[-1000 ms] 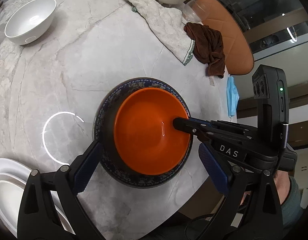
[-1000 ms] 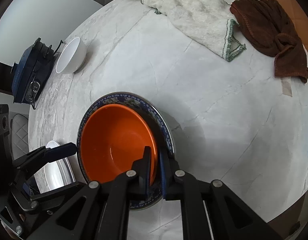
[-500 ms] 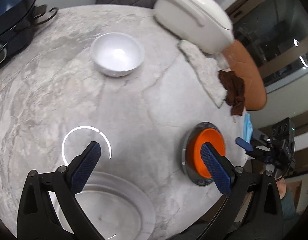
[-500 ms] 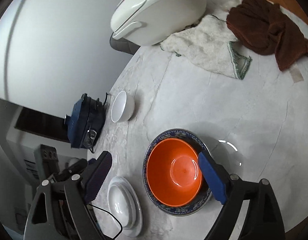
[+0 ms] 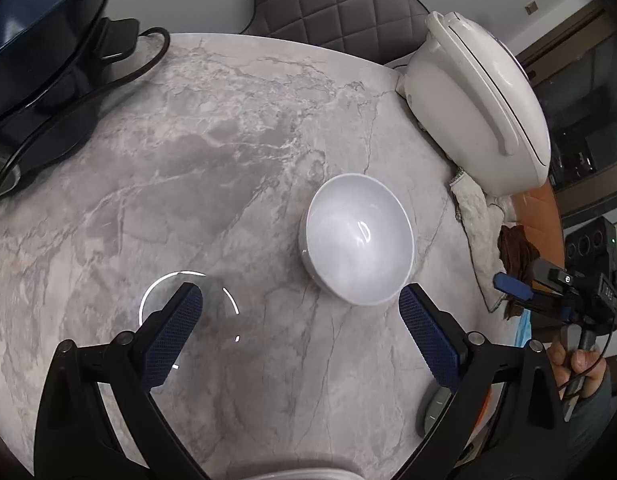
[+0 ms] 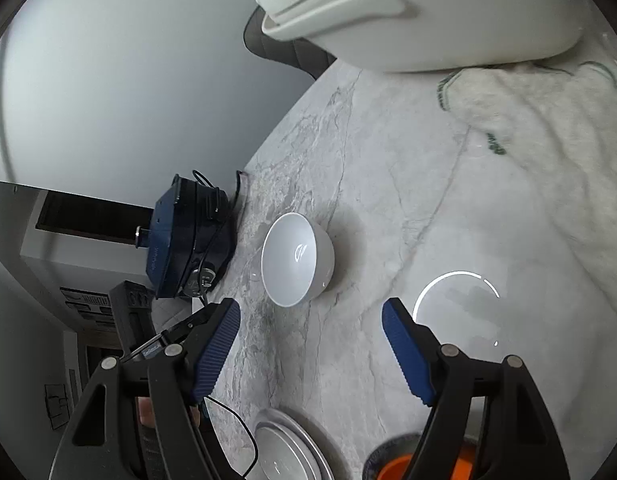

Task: Organize plates and bowls
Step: 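Move both grippers to the rim of the small white bowl, then close both grippers on the white bowl rim and lift it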

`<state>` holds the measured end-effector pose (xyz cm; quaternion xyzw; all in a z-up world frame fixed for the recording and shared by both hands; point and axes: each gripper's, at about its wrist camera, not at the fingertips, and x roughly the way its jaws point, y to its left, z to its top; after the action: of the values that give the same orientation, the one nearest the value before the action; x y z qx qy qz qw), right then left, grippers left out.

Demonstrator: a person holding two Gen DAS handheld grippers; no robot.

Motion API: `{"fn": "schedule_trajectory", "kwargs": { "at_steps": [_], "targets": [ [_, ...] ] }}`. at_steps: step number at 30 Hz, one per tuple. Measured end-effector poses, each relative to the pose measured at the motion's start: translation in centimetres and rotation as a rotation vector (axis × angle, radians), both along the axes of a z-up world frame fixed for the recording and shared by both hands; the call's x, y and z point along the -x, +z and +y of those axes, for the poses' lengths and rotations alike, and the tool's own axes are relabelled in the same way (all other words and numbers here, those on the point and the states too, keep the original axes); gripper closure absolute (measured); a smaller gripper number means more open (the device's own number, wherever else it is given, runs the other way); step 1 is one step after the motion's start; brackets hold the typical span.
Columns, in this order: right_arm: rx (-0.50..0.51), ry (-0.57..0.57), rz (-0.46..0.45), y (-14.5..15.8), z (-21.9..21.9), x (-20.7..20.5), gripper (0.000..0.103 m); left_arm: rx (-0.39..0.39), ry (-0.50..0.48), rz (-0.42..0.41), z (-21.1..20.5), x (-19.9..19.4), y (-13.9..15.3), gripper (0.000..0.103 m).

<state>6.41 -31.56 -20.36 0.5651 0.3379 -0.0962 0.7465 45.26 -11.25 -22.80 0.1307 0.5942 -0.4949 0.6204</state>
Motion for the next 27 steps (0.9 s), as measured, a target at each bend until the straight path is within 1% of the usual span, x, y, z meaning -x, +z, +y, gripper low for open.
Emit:
{"fn": "schedule_trajectory", "kwargs": {
  "at_steps": [2,3,4,5,7,9,13,15,17,19,20,21,22,25,26,27],
  "targets": [
    [-0.021,0.050,0.016,-1.2,-0.2,-3.2,0.030,-0.013,-0.014,0.000,-1.8,0.0,-0.9,0.014],
    [-0.019,0.075,0.031,-1.8,-0.3,-4.5,0.034,-0.024,-0.021,0.003,-2.6,0.0,-1.5,0.016],
    [-0.015,0.096,0.040,-2.2,-0.2,-5.7,0.034,-0.033,-0.029,0.012,-3.2,0.0,-2.3,0.024],
    [-0.011,0.114,0.045,-2.6,-0.1,-6.7,0.034,-0.039,-0.034,0.021,-3.6,0.0,-2.8,0.031],
    [-0.012,0.128,0.078,-3.6,0.1,-7.9,0.037,-0.055,-0.045,0.035,-4.2,0.0,-4.0,0.039],
    [-0.034,0.124,0.093,-4.6,-0.1,-8.5,0.041,-0.065,-0.043,0.040,-4.8,-0.3,-5.1,0.039],
    [-0.061,0.135,0.110,-6.3,-0.5,-9.5,0.045,-0.067,-0.048,0.068,-5.7,-0.5,-6.8,0.039],
    [-0.060,0.157,0.121,-6.6,-0.4,-9.8,0.046,-0.073,-0.052,0.076,-6.1,-0.5,-7.4,0.044],
    [-0.055,0.164,0.127,-6.9,-0.5,-10.1,0.049,-0.090,-0.062,0.081,-6.5,-0.3,-8.1,0.051],
    [-0.055,0.164,0.141,-7.2,-0.6,-10.4,0.051,-0.099,-0.061,0.086,-6.8,-0.1,-8.6,0.051],
    [-0.057,0.166,0.152,-7.5,-0.7,-10.5,0.052,-0.097,-0.061,0.087,-6.9,0.0,-8.7,0.054],
    [-0.059,0.167,0.162,-7.7,-0.7,-10.6,0.055,-0.094,-0.059,0.083,-7.0,0.0,-8.7,0.057],
    [-0.062,0.174,0.169,-7.9,-0.7,-10.7,0.058,-0.096,-0.057,0.086,-6.9,0.0,-8.8,0.067],
    [-0.070,0.183,0.172,-8.4,-0.7,-10.9,0.072,-0.092,-0.064,0.091,-7.2,0.3,-9.0,0.070],
    [-0.072,0.180,0.175,-8.5,-0.8,-10.9,0.075,-0.089,-0.068,0.094,-7.2,0.3,-8.9,0.074],
    [-0.079,0.179,0.171,-8.7,-0.8,-10.9,0.079,-0.082,-0.071,0.102,-7.3,0.4,-8.9,0.077]
  ]
}}
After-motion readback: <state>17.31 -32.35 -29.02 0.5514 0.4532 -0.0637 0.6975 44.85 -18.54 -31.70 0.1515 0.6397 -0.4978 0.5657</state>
